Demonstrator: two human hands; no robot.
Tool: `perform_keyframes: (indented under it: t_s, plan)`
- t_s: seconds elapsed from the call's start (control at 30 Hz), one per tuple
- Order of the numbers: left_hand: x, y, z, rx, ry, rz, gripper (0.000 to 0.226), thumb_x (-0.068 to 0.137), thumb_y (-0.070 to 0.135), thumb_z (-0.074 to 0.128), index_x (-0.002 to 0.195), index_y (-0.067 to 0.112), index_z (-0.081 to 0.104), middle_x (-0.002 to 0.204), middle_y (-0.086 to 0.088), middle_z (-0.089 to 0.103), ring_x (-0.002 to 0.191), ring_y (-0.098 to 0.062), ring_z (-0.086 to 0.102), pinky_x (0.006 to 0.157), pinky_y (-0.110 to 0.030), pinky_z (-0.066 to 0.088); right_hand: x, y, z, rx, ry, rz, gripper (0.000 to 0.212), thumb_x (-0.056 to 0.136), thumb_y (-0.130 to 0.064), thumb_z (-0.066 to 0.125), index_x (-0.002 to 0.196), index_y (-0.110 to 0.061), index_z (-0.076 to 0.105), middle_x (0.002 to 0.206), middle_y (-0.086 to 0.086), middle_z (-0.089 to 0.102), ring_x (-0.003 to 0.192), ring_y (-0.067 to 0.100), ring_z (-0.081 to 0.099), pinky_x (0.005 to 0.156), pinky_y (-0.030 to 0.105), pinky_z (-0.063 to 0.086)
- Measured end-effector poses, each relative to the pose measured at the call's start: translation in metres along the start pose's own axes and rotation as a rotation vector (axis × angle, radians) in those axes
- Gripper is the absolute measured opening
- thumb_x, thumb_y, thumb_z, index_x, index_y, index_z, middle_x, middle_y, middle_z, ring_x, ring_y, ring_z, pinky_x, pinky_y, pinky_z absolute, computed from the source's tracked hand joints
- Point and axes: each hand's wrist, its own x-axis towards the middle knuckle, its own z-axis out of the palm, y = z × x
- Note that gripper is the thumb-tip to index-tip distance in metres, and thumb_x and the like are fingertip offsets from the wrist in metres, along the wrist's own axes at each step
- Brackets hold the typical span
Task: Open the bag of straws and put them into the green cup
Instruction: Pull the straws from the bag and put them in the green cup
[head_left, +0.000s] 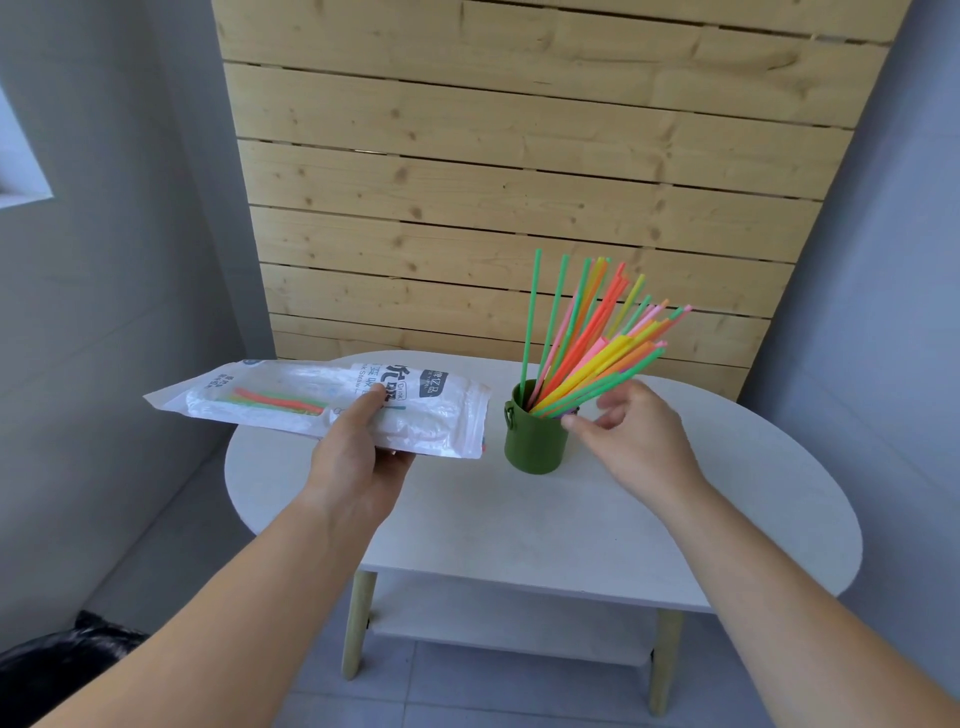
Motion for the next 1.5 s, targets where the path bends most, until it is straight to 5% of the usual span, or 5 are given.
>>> perform_keyframes:
  t_s: [0.23, 0.5, 0.7, 1.07, 1.5]
  plan:
    - [-0.002, 0.000, 0.002, 0.000, -0.014, 0.011, 0.019, 0.098, 0.010, 0.066, 0.116, 0.009, 0.069, 0.110, -0.007, 0.081, 0.099, -0.022, 0.079, 0.080, -0.037, 0.064, -0.018, -0.009, 0.002, 0.078, -0.577, 0.170, 0.032, 0.082, -0.039, 0.080, 0.090, -0.010, 0.071, 0.077, 0.005, 0.075, 0.058, 0.008, 0.068, 0.054, 0.022, 0.053]
    - [-0.008, 0.001, 0.011, 0.075, -0.083, 0.060, 0.027, 0.098, 0.014, 0.067, 0.124, 0.004, 0.069, 0.122, -0.012, 0.077, 0.109, -0.026, 0.076, 0.089, -0.038, 0.063, -0.044, -0.061, 0.031, 0.993, -0.401, 0.458, 0.050, 0.104, -0.049, 0.044, 0.124, -0.004, 0.056, 0.118, 0.029, 0.068, 0.100, 0.039, 0.072, 0.088, 0.047, 0.060]
    - [-0.018, -0.001, 0.020, 0.256, -0.184, 0.259, 0.032, 0.095, 0.010, 0.071, 0.127, 0.006, 0.068, 0.119, -0.016, 0.077, 0.107, -0.032, 0.076, 0.082, -0.042, 0.064, -0.053, -0.074, 0.046, 1.318, -0.375, 0.625, 0.046, 0.109, -0.038, 0.033, 0.130, -0.011, 0.064, 0.122, 0.014, 0.073, 0.114, 0.032, 0.069, 0.106, 0.050, 0.050]
    - [-0.014, 0.003, 0.014, 0.146, -0.050, 0.195, 0.031, 0.097, 0.006, 0.068, 0.127, 0.003, 0.067, 0.119, -0.015, 0.077, 0.104, -0.029, 0.077, 0.081, -0.038, 0.065, -0.050, -0.066, 0.048, 1.149, -0.359, 0.571, 0.034, 0.107, -0.031, 0.046, 0.115, -0.002, 0.061, 0.098, 0.018, 0.072, 0.083, 0.033, 0.072, 0.077, 0.047, 0.063]
    - [0.000, 0.004, 0.003, -0.005, 0.024, 0.028, 0.028, 0.096, 0.007, 0.069, 0.124, 0.004, 0.067, 0.117, -0.009, 0.079, 0.102, -0.022, 0.078, 0.080, -0.035, 0.065, -0.044, -0.052, 0.034, 0.714, -0.170, 0.062, 0.007, 0.092, -0.004, 0.069, 0.089, -0.009, 0.073, 0.074, 0.008, 0.070, 0.056, 0.007, 0.066, 0.056, 0.021, 0.055]
